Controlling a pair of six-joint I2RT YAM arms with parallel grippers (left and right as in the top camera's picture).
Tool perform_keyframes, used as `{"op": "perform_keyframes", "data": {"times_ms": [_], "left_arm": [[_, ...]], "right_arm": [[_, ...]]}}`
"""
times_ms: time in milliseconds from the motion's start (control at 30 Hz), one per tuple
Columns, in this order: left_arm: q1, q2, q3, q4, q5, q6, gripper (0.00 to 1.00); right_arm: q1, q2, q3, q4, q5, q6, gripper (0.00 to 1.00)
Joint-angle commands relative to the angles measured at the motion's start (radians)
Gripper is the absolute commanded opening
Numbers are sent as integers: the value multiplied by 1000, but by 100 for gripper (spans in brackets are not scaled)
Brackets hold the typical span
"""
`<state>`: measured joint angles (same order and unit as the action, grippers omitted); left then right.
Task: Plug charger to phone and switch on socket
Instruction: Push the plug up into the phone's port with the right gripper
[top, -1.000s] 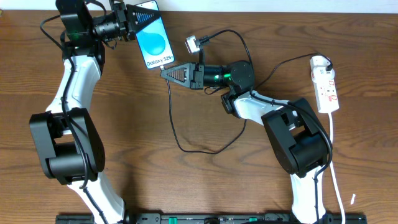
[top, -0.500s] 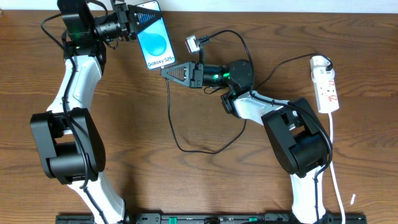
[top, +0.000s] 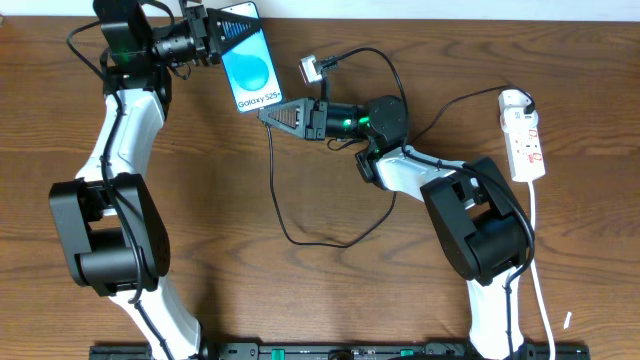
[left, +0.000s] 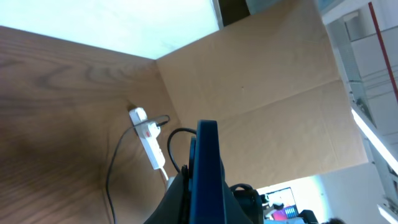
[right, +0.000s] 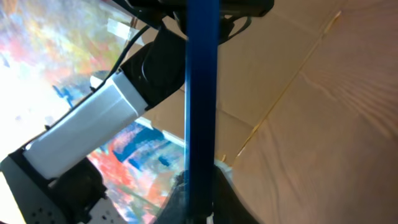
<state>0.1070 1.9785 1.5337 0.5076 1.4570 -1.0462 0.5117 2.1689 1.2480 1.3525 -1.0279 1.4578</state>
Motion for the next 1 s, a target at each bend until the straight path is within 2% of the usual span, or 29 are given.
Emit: {"op": "perform_keyframes", "data": {"times_ms": [0,67,100,133,200,233,267,300,433,667,733,800,967], "left_arm": [[-19,-32,8,3,113,-19,7],[-19,-32,8,3,109,-19,8],[-19,-32,8,3,108,-19,7],[-19,-32,8,3,105,-20,7],[-19,-32,8,3,102,-20,7],[-19,-32,8,3,102,-20,8],[-19,-32,8,3,102,-19,7],[-19,-32,8,3,101,-19,7],[-19,-32,8,3,85,-19,7],[-19,-32,8,3,51,-19,7],[-19,-32,8,3,44,-19,7],[-19,-32,8,3,42,-20,7],[-9,-32,8,3,38,-20,7]], "right_arm": [[-6,0,6,-3,108,-4,21],[-6,0,6,-2,100,-4,34],[-6,0,6,-1,94,-4,37],[-6,0,6,1,90,-4,49],[-6,0,6,7,78,-4,68],[-6,0,6,11,75,-4,72],[-6,0,6,21,71,-4,80],[-6,0,6,29,67,-3,85],[-6,0,6,63,32,-3,99],[-5,0,6,65,-65,12,98],[-3,0,6,65,-88,11,91],[2,0,6,65,-101,11,78],[12,0,6,65,-116,11,53]]}}
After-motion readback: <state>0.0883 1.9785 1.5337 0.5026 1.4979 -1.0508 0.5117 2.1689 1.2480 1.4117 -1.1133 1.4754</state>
